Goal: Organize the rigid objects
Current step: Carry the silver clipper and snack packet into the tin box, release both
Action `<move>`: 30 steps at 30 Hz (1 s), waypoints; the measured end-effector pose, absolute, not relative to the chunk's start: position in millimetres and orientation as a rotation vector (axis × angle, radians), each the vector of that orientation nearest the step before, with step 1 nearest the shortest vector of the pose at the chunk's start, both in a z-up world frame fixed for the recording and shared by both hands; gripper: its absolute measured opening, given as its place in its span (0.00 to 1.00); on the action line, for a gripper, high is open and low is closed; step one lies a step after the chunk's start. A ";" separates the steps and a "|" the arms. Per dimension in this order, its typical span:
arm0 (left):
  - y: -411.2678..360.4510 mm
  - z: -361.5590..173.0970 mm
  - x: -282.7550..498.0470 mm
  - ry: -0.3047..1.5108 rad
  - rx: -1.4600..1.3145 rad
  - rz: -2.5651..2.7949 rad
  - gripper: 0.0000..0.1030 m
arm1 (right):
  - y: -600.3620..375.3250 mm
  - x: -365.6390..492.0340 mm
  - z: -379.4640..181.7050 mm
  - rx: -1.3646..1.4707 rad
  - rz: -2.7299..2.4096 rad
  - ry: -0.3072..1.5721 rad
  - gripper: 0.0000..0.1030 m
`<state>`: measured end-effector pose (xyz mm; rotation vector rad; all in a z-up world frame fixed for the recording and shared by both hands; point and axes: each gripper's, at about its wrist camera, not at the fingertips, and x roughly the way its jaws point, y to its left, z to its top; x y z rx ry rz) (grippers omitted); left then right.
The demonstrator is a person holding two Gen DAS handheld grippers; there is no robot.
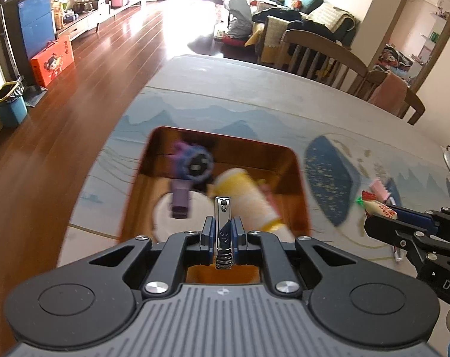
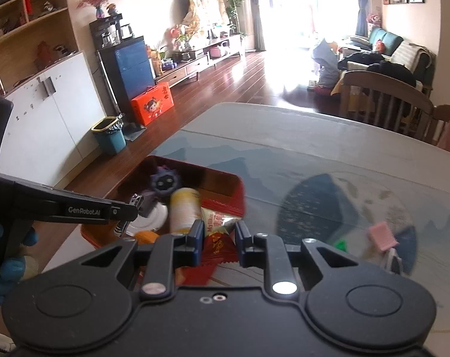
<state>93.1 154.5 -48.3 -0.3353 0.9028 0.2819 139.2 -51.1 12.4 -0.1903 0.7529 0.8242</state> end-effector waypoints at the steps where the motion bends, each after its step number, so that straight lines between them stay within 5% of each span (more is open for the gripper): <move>1: 160.1 -50.0 92.1 0.905 -0.333 0.287 0.10 | -43.5 137.6 11.0 -0.197 0.828 0.756 0.21; 30: 203.0 -91.6 105.1 0.990 -0.267 0.221 0.10 | 53.7 125.1 -35.2 -0.398 0.842 0.814 0.21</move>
